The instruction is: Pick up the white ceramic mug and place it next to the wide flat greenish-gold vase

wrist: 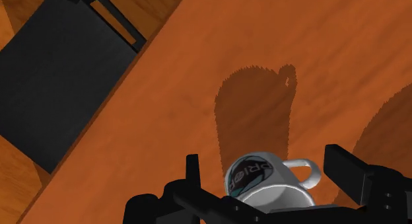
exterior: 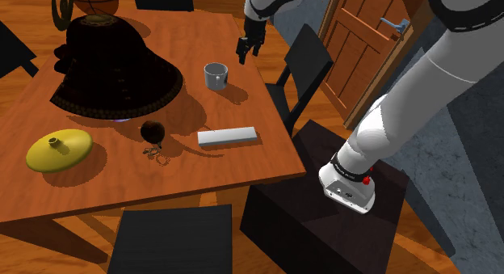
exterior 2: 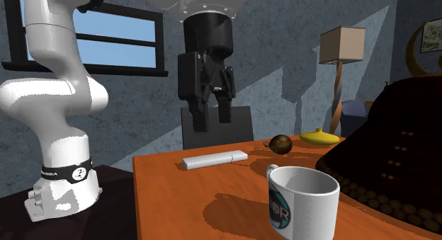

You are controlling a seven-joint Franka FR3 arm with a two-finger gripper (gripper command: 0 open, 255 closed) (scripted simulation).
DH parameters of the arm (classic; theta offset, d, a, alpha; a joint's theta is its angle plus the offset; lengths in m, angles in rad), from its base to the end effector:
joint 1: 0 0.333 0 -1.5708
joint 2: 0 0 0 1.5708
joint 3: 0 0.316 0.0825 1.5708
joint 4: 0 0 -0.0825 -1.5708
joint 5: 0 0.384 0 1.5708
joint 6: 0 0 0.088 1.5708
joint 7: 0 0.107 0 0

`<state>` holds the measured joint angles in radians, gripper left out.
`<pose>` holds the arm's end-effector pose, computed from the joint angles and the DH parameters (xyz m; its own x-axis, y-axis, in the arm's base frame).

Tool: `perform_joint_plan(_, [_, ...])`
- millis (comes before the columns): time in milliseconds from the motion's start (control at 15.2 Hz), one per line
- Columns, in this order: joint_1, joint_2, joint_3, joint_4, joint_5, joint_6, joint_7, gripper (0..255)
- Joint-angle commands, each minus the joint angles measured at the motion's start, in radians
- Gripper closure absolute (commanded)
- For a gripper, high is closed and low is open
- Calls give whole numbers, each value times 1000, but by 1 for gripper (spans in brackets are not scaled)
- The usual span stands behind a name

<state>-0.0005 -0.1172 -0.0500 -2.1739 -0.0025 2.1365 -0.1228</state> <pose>0.5186 -0.0268 0.4504 0.9941 0.0736 0.0794 0.0734 -0.9973 0.0061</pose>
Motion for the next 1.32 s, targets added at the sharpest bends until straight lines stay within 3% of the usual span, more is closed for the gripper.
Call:
perform_joint_plan(0, [2, 85, -2, 61, 18, 25, -7, 0])
perform_joint_plan(594, [-11, 441, 4, 377, 96, 67, -45, 0])
perform_joint_plan(1254, [-10, 511, 9, 368, 105, 146, -50, 0])
